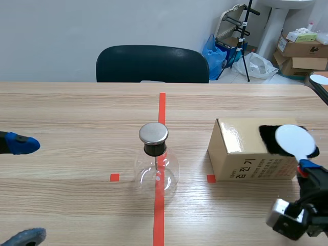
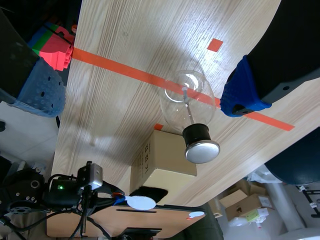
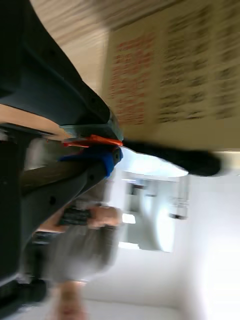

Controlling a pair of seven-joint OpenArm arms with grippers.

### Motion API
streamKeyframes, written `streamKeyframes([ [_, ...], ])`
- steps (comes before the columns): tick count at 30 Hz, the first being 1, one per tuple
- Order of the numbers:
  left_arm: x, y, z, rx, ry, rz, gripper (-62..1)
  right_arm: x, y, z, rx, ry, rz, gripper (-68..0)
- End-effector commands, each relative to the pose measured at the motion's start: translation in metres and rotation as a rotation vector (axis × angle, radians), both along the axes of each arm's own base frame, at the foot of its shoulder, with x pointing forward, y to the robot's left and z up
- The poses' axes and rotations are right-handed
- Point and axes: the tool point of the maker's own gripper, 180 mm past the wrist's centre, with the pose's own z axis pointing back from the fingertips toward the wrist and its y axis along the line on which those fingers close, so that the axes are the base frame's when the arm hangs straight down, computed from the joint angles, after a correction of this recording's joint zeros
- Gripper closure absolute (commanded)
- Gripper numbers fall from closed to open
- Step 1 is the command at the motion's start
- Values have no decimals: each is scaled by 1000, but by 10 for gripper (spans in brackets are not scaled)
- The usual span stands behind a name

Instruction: Do the electroscope experiment

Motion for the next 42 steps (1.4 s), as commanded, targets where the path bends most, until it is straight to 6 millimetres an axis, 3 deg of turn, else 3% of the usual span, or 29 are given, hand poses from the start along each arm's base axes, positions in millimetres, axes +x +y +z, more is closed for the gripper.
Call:
streamKeyframes([
  [1, 0, -2, 5, -32, -5, 6, -623, 4, 4, 9, -7, -37, 17, -11],
  [4, 0, -2, 5, -32, -5, 6, -623, 6, -26, 14, -13, -70, -158, -10],
  [8, 0, -2, 5, -32, -5, 6, -623, 3, 5, 1, 2, 6, 13, -10],
  [12, 0, -2, 5, -32, -5, 6, -623, 3, -29, 5, -13, -22, -186, -11],
  [16, 0, -2, 5, -32, -5, 6, -623, 0, 3, -2, 6, 24, -11, -11],
  [20, 0, -2, 5, -32, -5, 6, -623, -1, -28, 5, -9, -17, -194, -11],
  [24, 1, -2, 5, -32, -5, 6, -623, -3, 10, 2, 6, 1, 6, -11],
  [28, 1, -2, 6, -32, -7, 6, -623, -3, -27, 12, -13, -60, -209, -11],
  [29, 1, -2, 6, -32, -7, 6, -623, -4, -25, 10, -16, -50, -193, -11],
  [32, 1, -2, 6, -32, -7, 6, -623, -4, 10, 8, -3, -39, -6, -11],
  [33, 1, -2, 6, -32, -7, 6, -623, -3, 8, 10, -1, -49, -28, -11],
  [36, 1, -2, 6, -32, -7, 6, -623, -4, -25, 11, -5, -58, -215, -11],
  [37, 1, -2, 6, -32, -7, 6, -623, -4, -23, 9, -7, -48, -201, -11],
  [40, 1, -2, 6, -32, -7, 6, -623, -5, 8, 6, 4, -27, -31, -11],
  [42, 1, -2, 6, -32, -7, 6, -623, -4, -7, 11, 4, -54, -122, -11],
])
